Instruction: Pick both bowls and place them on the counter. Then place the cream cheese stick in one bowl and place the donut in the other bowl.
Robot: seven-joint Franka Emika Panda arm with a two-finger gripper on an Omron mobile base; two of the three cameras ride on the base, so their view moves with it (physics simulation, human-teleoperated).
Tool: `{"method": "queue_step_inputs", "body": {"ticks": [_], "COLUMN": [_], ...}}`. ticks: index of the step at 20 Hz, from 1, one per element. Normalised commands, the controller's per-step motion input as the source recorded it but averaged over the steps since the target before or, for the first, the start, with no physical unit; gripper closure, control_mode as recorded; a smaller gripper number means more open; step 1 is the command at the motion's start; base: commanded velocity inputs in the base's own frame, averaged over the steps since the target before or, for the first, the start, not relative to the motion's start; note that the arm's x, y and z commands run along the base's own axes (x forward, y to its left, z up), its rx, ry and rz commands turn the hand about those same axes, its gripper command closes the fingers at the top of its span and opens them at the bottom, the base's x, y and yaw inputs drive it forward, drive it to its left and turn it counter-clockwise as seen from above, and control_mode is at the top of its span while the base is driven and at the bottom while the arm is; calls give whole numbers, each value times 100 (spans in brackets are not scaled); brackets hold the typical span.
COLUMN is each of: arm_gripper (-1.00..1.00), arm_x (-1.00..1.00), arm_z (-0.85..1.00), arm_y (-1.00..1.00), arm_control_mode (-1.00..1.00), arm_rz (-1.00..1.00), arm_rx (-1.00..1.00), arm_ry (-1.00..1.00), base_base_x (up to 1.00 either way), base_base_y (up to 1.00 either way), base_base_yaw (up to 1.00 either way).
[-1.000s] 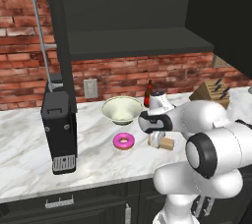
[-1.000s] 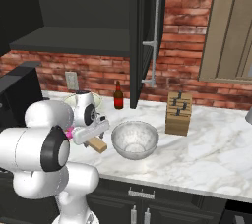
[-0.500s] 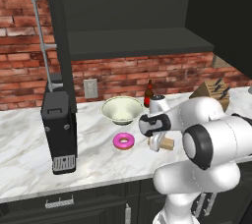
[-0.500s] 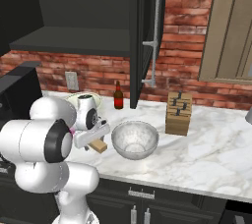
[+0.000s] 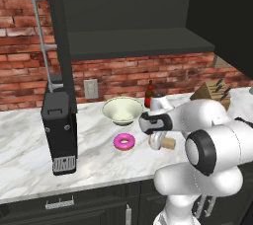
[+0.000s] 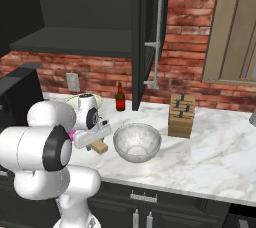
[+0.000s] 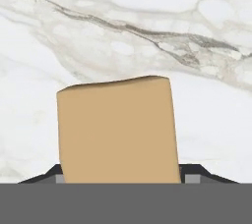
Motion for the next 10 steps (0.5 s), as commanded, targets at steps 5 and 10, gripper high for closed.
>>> {"method": "queue_step_inputs", "body": {"ticks": [5, 10], "arm_gripper": [100, 100], "arm_x": [-34, -19], "arm_z": [70, 74], "arm_y": [0, -3], "arm_control_mode": [-100, -100], "arm_rz": [-3, -3], "arm_rx": [0, 0], "arm_ry": [0, 0], "base_base_x": [0, 0], "base_base_y": [0, 0], "base_base_yaw": [0, 0]}}
